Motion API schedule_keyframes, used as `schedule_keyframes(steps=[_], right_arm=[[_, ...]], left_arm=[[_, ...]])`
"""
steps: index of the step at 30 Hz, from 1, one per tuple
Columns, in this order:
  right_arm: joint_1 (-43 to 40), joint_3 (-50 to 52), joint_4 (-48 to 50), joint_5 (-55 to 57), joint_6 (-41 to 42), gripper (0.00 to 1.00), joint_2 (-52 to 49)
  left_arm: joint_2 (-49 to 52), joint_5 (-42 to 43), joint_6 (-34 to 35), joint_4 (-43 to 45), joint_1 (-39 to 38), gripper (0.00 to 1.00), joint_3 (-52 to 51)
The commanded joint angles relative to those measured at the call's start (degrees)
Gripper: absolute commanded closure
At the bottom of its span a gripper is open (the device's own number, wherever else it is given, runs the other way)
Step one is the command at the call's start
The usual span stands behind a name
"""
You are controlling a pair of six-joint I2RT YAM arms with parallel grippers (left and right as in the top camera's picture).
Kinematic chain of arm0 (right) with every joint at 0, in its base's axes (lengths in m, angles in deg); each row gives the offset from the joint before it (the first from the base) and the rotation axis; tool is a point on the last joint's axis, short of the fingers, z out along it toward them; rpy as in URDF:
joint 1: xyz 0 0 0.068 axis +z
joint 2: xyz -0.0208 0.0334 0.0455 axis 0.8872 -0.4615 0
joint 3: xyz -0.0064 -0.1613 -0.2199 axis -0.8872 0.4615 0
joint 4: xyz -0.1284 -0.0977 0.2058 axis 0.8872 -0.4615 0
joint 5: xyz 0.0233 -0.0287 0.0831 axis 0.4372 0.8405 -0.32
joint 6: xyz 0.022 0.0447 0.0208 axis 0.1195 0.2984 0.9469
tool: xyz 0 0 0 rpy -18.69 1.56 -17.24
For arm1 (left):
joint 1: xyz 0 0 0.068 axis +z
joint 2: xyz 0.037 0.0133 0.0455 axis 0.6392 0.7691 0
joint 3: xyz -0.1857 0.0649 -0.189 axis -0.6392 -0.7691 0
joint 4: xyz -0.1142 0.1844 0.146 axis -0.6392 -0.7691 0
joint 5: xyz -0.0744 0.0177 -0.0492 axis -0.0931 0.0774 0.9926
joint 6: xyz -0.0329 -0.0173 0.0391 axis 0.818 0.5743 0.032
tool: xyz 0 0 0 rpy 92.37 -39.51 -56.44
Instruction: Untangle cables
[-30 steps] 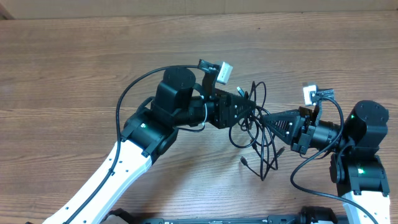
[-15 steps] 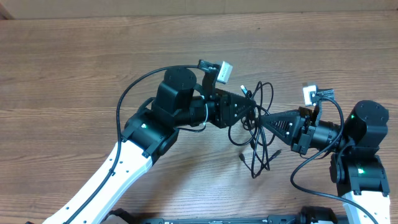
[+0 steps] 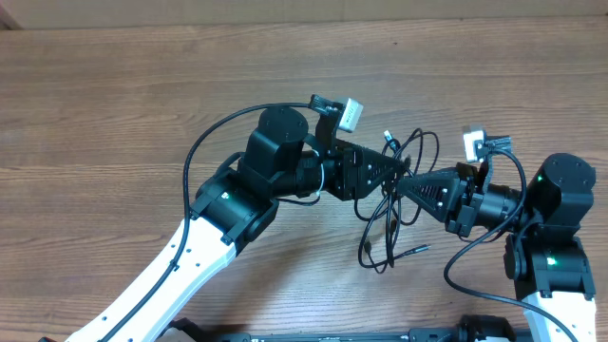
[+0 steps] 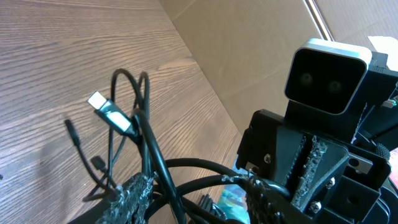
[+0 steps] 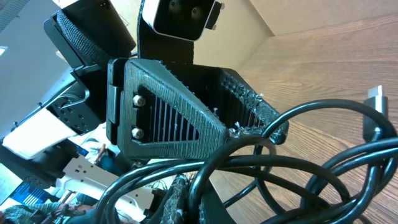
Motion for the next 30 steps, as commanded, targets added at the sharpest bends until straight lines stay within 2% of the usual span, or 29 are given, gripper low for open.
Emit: schedule_keyframes(steps=[1, 9, 13, 18, 23, 29, 30], right_arm=[[-0.1, -1.2, 0.8, -1.9, -0.3, 0.96, 0.9], [-0.1, -1.2, 3.0, -5.2, -0.3, 0.96, 0.9], [-0.1, -1.2, 3.3, -6.3, -0.3, 0.96, 0.9], [-0.1, -1.2, 3.3, -6.9, -0.3, 0.96, 0.9], [-0.1, -1.2, 3.3, -7.0, -0.3, 0.96, 0.9], [-0.1, -1.2, 3.6, -7.0, -0.3, 0.96, 0.9], [-0.1, -1.2, 3.7, -7.0, -0.3, 0.96, 0.9]], left_arm=[[0.2, 0.4, 0.0, 0.3, -1.1, 0.49, 1.0], [0.3, 0.4, 0.0, 0.6, -1.2, 0.49, 1.0], [0.3, -2.5, 1.8, 0.6, -1.1, 0.51, 1.0], [0.3, -4.2, 3.4, 1.2, -1.1, 0.47, 1.0], [0.4, -4.2, 3.4, 1.5, -1.1, 0.57, 1.0], [1.2, -3.7, 3.4, 1.2, -1.1, 0.56, 1.0], [1.4, -3.7, 3.4, 0.8, -1.1, 0.59, 1.0]])
